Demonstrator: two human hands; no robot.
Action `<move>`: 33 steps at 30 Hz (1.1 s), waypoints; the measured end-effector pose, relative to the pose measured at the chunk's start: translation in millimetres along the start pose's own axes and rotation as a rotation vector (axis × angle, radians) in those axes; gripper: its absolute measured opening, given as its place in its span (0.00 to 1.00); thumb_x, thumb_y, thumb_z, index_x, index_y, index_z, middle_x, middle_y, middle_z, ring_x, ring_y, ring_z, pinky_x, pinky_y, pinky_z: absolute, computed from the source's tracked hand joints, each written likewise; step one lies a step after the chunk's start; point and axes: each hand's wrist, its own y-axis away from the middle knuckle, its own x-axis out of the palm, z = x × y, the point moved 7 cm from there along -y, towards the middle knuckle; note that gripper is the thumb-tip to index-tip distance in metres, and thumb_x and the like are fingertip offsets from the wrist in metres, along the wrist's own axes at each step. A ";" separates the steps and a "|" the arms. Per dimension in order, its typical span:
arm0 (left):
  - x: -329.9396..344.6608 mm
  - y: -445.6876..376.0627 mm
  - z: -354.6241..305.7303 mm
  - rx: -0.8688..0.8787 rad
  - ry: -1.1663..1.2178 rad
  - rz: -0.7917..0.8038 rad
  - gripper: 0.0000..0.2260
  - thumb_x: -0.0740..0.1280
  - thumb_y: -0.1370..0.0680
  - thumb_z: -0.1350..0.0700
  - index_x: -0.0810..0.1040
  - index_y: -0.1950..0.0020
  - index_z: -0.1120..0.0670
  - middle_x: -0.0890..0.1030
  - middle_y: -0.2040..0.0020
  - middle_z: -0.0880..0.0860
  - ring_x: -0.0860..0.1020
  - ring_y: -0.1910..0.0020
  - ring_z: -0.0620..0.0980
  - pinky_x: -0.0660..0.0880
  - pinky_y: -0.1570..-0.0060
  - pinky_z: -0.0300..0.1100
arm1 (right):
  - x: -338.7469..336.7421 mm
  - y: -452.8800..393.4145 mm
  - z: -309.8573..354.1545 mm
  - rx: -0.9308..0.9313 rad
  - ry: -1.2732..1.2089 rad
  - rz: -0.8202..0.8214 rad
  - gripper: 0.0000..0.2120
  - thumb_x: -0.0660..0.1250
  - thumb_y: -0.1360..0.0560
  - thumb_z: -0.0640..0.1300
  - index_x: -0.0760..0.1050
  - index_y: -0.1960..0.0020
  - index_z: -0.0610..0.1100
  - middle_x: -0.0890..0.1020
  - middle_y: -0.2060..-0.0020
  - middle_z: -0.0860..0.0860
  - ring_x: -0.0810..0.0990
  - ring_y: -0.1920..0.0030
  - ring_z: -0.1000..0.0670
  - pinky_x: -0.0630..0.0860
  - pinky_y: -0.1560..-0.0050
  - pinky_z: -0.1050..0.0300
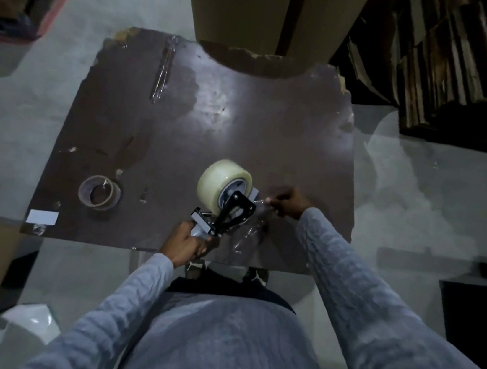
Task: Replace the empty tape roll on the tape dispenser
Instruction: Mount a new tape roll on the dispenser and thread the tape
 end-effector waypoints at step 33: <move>95.2 86.4 49.5 -0.140 -0.466 -0.169 0.11 0.66 0.28 0.63 0.80 0.47 0.61 0.82 0.45 0.63 0.80 0.45 0.63 0.79 0.46 0.52 | 53.8 75.3 -90.7 -0.358 1.242 -0.056 0.26 0.45 0.15 0.45 0.50 0.18 0.53 0.67 0.22 0.53 0.59 0.23 0.39 0.58 0.25 0.41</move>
